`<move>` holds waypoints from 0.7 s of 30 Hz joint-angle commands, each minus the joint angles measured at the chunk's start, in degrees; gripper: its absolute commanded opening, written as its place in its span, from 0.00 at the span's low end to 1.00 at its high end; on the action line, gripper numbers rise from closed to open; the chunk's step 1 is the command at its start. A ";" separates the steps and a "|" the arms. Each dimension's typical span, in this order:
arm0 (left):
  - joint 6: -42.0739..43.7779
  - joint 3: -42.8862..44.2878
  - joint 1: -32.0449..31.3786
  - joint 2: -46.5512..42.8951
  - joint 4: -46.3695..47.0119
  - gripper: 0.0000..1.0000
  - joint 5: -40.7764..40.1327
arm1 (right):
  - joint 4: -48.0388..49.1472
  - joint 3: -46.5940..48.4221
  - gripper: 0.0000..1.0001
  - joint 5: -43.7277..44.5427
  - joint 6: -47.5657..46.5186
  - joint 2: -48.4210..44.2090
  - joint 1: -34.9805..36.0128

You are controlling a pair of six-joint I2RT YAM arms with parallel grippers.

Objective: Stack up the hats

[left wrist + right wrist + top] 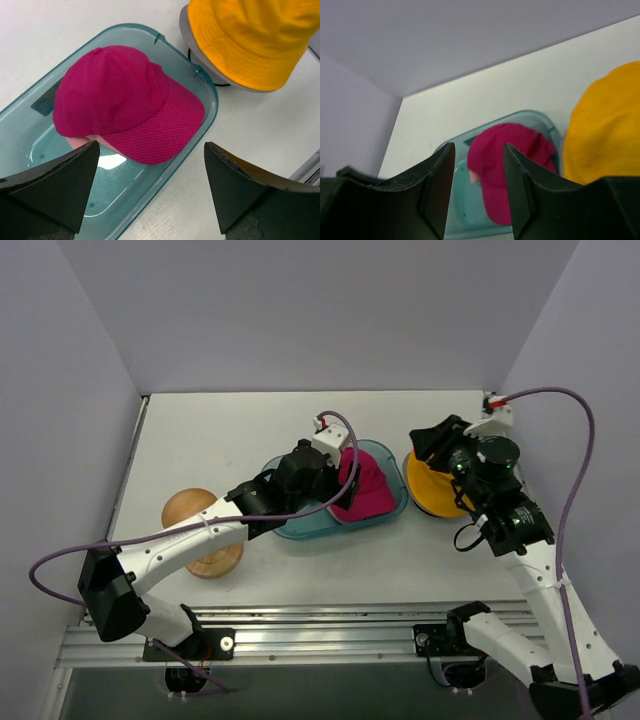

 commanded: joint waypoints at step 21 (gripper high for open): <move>-11.48 19.98 5.86 17.36 -5.51 0.92 -1.44 | 6.85 -9.66 0.39 32.39 -11.38 -10.81 32.09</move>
